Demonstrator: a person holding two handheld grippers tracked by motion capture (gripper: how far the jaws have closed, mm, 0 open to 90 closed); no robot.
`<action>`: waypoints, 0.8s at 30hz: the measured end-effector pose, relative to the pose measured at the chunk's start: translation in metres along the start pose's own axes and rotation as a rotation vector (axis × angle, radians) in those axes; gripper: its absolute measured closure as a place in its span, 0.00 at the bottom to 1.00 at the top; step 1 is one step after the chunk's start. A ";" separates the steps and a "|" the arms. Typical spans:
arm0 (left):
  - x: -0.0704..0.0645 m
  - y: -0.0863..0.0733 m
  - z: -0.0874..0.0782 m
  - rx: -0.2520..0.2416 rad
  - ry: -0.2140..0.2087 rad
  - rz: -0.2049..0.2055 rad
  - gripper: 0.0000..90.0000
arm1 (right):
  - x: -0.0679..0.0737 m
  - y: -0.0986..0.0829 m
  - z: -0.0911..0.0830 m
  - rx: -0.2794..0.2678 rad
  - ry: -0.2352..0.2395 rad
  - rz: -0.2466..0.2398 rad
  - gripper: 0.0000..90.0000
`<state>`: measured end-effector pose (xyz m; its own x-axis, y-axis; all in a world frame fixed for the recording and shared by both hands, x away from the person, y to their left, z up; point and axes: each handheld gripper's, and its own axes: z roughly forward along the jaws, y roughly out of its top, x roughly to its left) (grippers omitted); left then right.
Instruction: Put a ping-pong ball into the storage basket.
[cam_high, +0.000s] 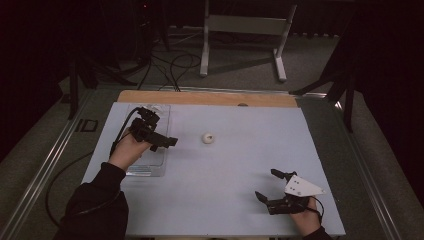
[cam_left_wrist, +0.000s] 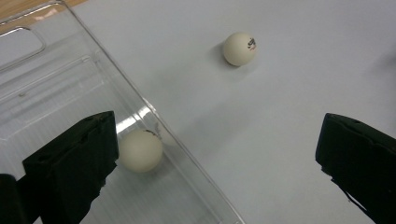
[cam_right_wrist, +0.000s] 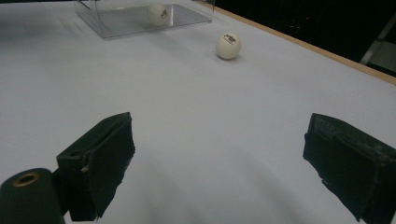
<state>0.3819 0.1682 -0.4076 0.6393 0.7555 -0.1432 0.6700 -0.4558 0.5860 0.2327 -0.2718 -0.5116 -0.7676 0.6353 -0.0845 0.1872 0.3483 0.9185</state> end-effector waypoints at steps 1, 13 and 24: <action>0.000 0.000 0.000 0.001 -0.006 -0.002 0.00 | 0.000 0.000 0.000 0.000 0.000 0.003 0.10; -0.012 0.010 0.000 -0.010 0.007 0.036 0.01 | 0.000 0.000 0.001 -0.001 0.004 0.000 0.10; -0.022 0.020 0.004 -0.021 -0.012 0.054 0.01 | 0.000 0.000 0.000 -0.001 0.002 0.003 0.10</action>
<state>0.3828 0.1402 -0.3956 0.6791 0.7240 -0.1207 0.6263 -0.4858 0.6097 0.2327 -0.2722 -0.5119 -0.7683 0.6349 -0.0814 0.1883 0.3457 0.9192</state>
